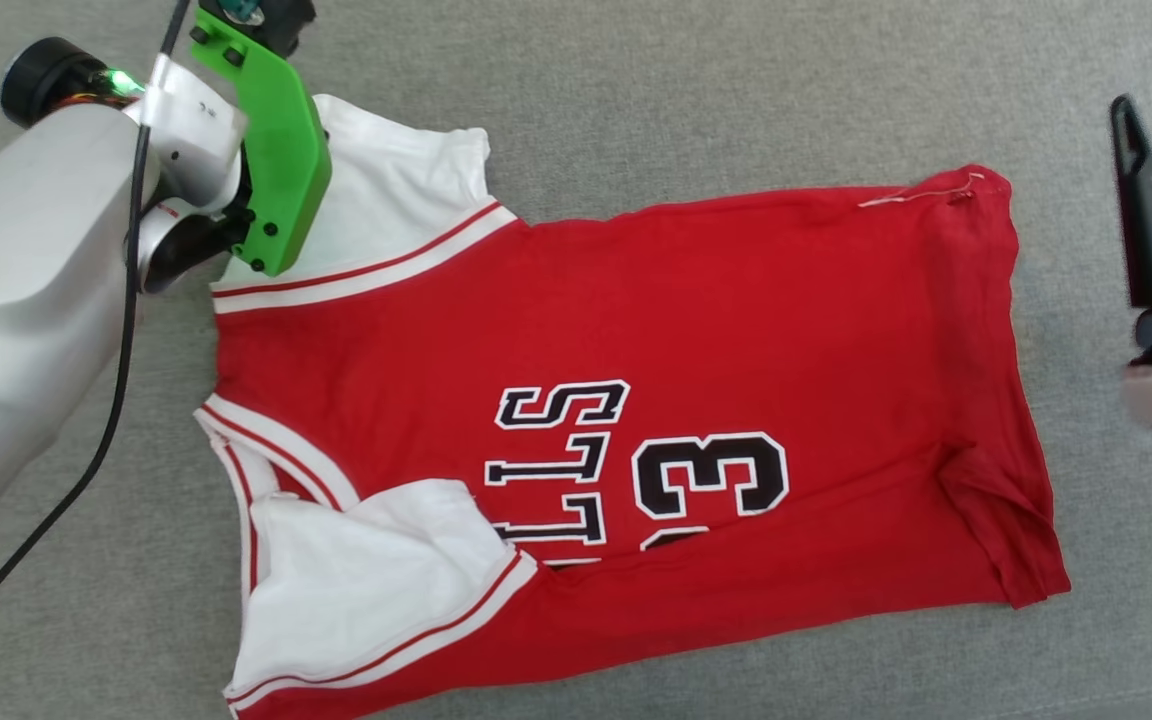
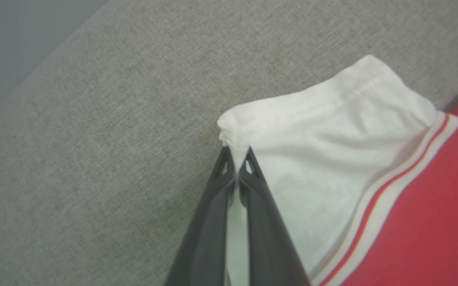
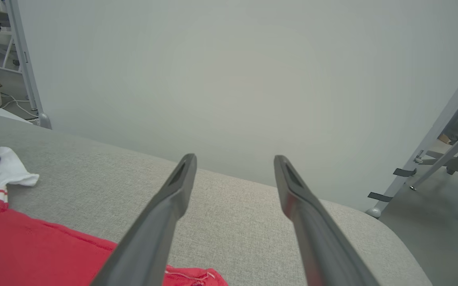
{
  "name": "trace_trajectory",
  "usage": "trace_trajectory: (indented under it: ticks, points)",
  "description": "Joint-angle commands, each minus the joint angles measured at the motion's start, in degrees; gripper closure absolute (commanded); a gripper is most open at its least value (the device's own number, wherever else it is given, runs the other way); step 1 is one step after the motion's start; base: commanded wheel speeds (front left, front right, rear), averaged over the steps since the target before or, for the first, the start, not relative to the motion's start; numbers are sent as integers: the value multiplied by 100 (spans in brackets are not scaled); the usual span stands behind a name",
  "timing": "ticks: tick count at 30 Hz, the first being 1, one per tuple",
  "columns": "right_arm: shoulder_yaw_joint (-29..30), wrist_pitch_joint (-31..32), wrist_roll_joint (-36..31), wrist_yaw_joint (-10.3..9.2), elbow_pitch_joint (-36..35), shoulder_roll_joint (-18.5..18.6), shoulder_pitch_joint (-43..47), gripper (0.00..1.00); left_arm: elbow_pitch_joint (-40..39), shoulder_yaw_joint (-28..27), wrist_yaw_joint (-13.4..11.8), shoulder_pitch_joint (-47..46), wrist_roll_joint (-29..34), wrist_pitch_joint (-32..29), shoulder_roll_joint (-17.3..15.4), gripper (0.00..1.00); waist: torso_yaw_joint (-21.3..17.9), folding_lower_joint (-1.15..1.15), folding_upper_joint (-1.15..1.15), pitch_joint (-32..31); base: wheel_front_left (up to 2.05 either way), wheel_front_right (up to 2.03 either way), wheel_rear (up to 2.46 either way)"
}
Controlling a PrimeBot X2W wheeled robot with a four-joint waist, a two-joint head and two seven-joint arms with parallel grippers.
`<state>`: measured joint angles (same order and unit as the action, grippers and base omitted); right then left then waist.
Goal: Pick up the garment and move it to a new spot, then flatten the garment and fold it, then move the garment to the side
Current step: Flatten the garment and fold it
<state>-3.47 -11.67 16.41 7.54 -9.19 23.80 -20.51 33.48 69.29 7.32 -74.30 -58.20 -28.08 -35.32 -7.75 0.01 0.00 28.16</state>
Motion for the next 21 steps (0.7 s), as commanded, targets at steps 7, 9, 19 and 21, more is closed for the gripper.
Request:
trace_trajectory:
  ticks: [7, 9, 19, 21]
  points:
    - [-525, 1809, 774, -5, 64, 1230, -609, 0, -383, 164, 16, 173, 62, 612, 2, 100, 481, -1, 0, -519, 0, 0, 0]
    - [-747, 2374, 1156, -5, 98, 1555, -792, 0, -453, 188, 16, 176, 93, 723, 20, 100, 544, -1, 0, -553, 0, 0, 0]
    - [-1992, 4951, 2756, -5, 803, 2691, -1561, 0, -721, 248, 16, 27, 282, 969, 141, 100, 843, -1, 0, -392, 0, 0, 0]
    - [-2169, 5231, 2857, -5, 1046, 2697, -1727, 0, -759, 246, 16, -23, 307, 996, 154, 100, 886, -1, 0, -315, 0, 0, 0]
